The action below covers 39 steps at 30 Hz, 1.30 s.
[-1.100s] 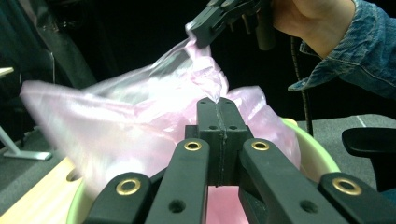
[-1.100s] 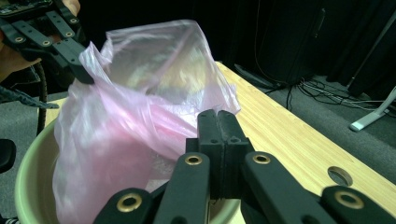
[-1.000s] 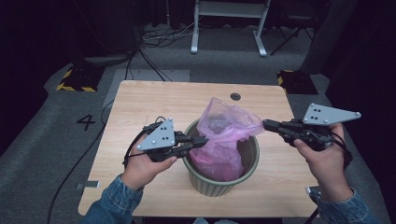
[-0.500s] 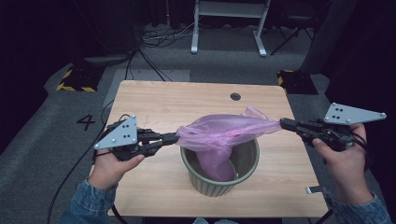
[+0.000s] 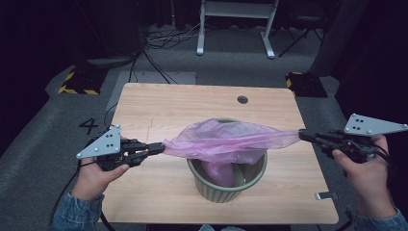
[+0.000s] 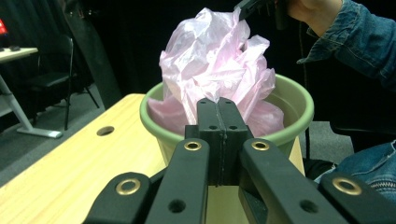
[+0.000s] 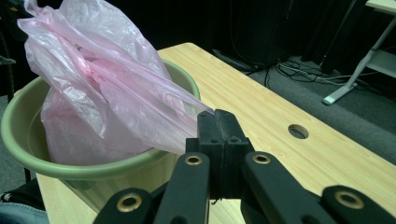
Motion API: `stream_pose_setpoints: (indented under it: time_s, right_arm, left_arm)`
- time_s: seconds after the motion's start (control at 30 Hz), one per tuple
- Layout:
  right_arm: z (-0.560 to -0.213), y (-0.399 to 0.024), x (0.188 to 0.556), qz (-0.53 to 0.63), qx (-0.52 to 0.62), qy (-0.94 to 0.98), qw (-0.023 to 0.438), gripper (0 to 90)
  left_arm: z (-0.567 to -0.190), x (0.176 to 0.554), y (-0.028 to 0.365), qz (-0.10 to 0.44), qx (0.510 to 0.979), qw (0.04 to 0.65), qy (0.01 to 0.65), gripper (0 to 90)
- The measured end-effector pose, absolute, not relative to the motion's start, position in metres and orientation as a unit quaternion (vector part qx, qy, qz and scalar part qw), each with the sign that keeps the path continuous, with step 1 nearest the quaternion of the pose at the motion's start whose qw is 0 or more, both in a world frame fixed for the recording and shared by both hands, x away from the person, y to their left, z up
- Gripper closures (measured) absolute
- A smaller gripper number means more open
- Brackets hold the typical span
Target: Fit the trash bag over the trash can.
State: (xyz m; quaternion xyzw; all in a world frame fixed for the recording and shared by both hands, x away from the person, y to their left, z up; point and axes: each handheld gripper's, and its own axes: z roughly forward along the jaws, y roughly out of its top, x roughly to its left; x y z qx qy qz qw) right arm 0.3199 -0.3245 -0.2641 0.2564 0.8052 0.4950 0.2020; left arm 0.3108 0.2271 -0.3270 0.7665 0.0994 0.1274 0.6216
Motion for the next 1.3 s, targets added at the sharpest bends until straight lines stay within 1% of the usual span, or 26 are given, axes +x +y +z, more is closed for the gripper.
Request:
stream_pose_setpoints:
  time_s: [0.1,0.13,0.17,0.2,0.27,0.3,0.33,0.47,0.53,0.67,0.7,0.73,0.77,0.8,0.83,0.87,0.93,1.0,1.1,1.17,1.2,1.3]
  right_arm:
    - [-0.27,-0.321,0.321,0.492,0.255,0.809,0.196,90.0]
    - [-0.271,-0.32,0.322,0.494,0.254,0.809,0.194,89.9]
    - [-0.273,-0.317,0.322,0.498,0.251,0.808,0.189,88.0]
    - [-0.274,-0.316,0.322,0.5,0.249,0.808,0.188,86.8]
    - [-0.275,-0.311,0.323,0.503,0.244,0.808,0.187,85.7]
    - [-0.275,-0.309,0.324,0.504,0.24,0.809,0.185,84.2]
    - [-0.275,-0.306,0.324,0.506,0.238,0.809,0.184,82.2]
    - [-0.276,-0.298,0.329,0.51,0.237,0.806,0.187,72.8]
    - [-0.277,-0.295,0.331,0.515,0.236,0.803,0.185,70.5]
    - [-0.28,-0.284,0.337,0.514,0.231,0.807,0.174,63.7]
    - [-0.282,-0.281,0.338,0.512,0.229,0.81,0.17,65.1]
    - [-0.283,-0.279,0.339,0.508,0.227,0.814,0.169,69.3]
    - [-0.284,-0.276,0.34,0.503,0.223,0.819,0.164,77.6]
    - [-0.285,-0.275,0.34,0.499,0.219,0.823,0.161,83.7]
    - [-0.285,-0.273,0.341,0.498,0.216,0.824,0.161,87.0]
    - [-0.284,-0.271,0.343,0.499,0.214,0.824,0.161,88.2]
    - [-0.283,-0.268,0.347,0.505,0.213,0.82,0.166,89.0]
    - [-0.281,-0.265,0.353,0.509,0.215,0.815,0.173,89.2]
    - [-0.279,-0.264,0.367,0.514,0.227,0.807,0.18,89.2]
    - [-0.278,-0.263,0.379,0.517,0.236,0.802,0.185,89.9]
    - [-0.278,-0.262,0.383,0.518,0.238,0.8,0.187,89.9]
    - [-0.277,-0.258,0.398,0.53,0.248,0.791,0.179,89.5]
  left_arm:
    - [-0.333,0.312,0.226,0.123,0.77,0.617,0.105,88.7]
    - [-0.335,0.312,0.225,0.128,0.765,0.62,0.116,82.1]
    - [-0.336,0.313,0.225,0.132,0.761,0.623,0.122,67.4]
    - [-0.336,0.313,0.224,0.135,0.758,0.626,0.126,59.6]
    - [-0.334,0.314,0.222,0.128,0.749,0.639,0.118,50.6]
    - [-0.332,0.313,0.221,0.123,0.745,0.645,0.114,43.9]
    - [-0.331,0.313,0.219,0.118,0.743,0.649,0.11,40.2]
    - [-0.325,0.314,0.211,0.115,0.742,0.652,0.103,32.1]
    - [-0.323,0.315,0.206,0.118,0.747,0.645,0.107,32.2]
    - [-0.327,0.321,0.193,0.132,0.771,0.611,0.122,33.4]
    - [-0.33,0.323,0.191,0.13,0.778,0.602,0.126,37.2]
    - [-0.332,0.325,0.19,0.128,0.785,0.594,0.125,44.4]
    - [-0.334,0.326,0.188,0.127,0.788,0.589,0.126,50.6]
    - [-0.335,0.328,0.188,0.124,0.792,0.584,0.127,60.3]
    - [-0.337,0.33,0.187,0.121,0.794,0.582,0.128,70.4]
    - [-0.338,0.332,0.187,0.123,0.793,0.583,0.13,73.8]
    - [-0.338,0.335,0.187,0.119,0.789,0.586,0.136,87.1]
    - [-0.338,0.34,0.188,0.126,0.784,0.589,0.151,89.6]
    - [-0.34,0.346,0.189,0.13,0.777,0.594,0.164,89.8]
    - [-0.344,0.349,0.188,0.123,0.783,0.584,0.173,89.3]
    - [-0.346,0.351,0.186,0.121,0.789,0.575,0.177,87.2]
    - [-0.354,0.355,0.182,0.116,0.794,0.567,0.186,76.2]
